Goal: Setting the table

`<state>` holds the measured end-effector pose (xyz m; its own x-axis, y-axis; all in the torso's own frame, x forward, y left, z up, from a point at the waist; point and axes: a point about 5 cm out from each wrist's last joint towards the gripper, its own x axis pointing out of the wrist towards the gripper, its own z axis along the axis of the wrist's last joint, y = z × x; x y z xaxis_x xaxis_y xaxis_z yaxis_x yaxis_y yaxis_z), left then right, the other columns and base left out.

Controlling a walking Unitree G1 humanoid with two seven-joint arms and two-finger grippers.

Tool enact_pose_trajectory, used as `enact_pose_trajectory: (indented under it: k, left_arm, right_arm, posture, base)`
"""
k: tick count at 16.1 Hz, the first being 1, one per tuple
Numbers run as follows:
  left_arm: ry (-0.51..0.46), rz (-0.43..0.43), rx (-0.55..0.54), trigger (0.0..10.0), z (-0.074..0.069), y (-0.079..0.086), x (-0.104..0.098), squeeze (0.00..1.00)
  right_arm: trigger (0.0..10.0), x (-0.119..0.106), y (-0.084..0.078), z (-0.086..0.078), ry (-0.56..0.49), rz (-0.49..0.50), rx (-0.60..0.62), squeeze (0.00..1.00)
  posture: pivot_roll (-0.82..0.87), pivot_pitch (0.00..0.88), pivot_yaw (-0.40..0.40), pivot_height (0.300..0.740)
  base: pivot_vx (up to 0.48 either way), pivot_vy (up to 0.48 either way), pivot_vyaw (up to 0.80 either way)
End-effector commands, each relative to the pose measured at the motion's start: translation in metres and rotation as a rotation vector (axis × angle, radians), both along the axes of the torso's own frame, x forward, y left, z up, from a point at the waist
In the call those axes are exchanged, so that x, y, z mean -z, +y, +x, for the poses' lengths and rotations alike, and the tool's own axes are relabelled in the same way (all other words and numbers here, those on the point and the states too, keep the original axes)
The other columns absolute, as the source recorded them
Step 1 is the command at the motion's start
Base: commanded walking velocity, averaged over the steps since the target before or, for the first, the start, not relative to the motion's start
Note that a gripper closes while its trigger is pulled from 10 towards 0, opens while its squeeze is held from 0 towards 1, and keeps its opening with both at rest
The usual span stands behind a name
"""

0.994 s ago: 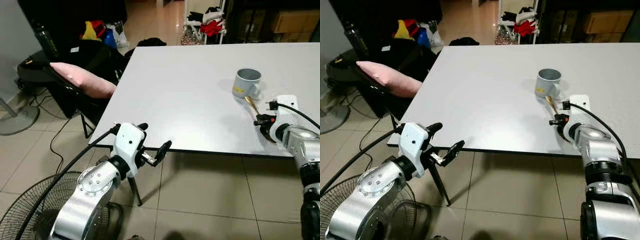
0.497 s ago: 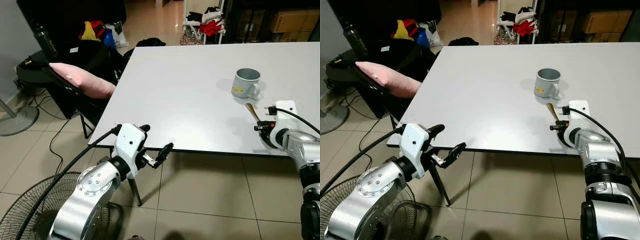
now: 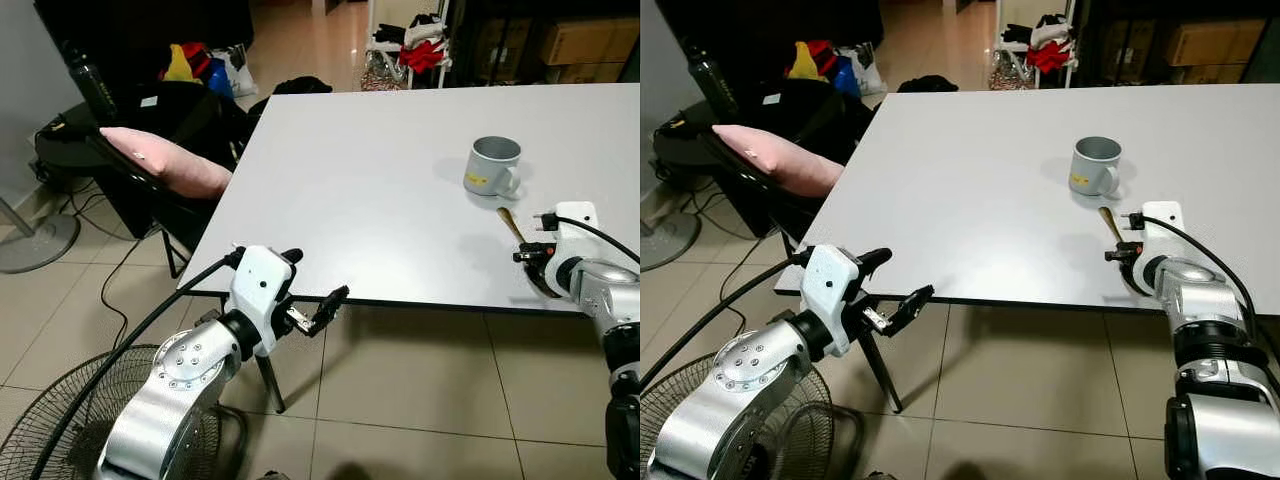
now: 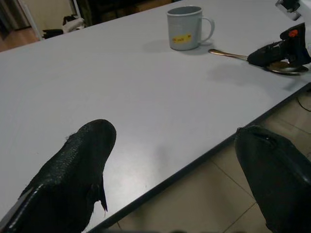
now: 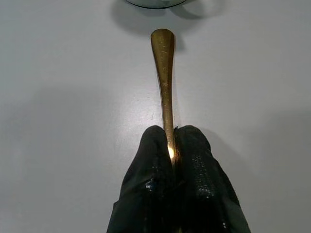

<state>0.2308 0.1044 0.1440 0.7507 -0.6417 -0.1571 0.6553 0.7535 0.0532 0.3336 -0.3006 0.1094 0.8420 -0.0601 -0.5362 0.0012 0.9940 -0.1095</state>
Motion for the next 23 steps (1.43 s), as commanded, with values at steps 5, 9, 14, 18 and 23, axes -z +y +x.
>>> enact_pose_trajectory:
  k: [5, 9, 14, 18, 23]
  left_arm:
    - [0.021, 0.026, 0.059, 10.0, -0.004, -0.001, 0.0, 0.0]
    - [0.025, 0.032, 0.063, 10.0, -0.004, 0.0, 0.0, 0.0]
    - [0.022, 0.035, 0.062, 10.0, -0.003, 0.001, -0.001, 0.0]
    - [0.012, 0.008, 0.023, 10.0, -0.002, 0.005, -0.004, 0.0]
    - [-0.084, -0.042, -0.241, 10.0, 0.005, 0.026, -0.018, 0.0]
  right_arm:
    - [10.0, -0.007, 0.001, 0.008, -0.03, -0.025, -0.031, 0.0]
    - [10.0, -0.008, 0.0, 0.009, -0.04, -0.029, -0.034, 0.0]
    - [10.0, -0.009, 0.0, 0.011, -0.07, -0.031, -0.024, 1.0]
    - [10.0, -0.021, 0.002, 0.015, -0.142, -0.009, -0.063, 1.0]
    - [10.0, -0.059, 0.027, 0.008, -0.365, 0.012, -0.175, 1.0]
  posture:
    - [-0.16, 0.0, 0.135, 0.74]
    - [-0.16, 0.0, 0.136, 0.74]
    - [-0.16, 0.0, 0.137, 0.74]
    - [-0.15, 0.0, 0.147, 0.74]
    - [-0.14, 0.0, 0.144, 0.74]
  base:
    - [0.0, 0.0, 0.0]
    - [0.0, 0.0, 0.0]
    - [0.0, 0.0, 0.0]
    - [0.0, 0.0, 0.0]
    - [0.0, 0.0, 0.0]
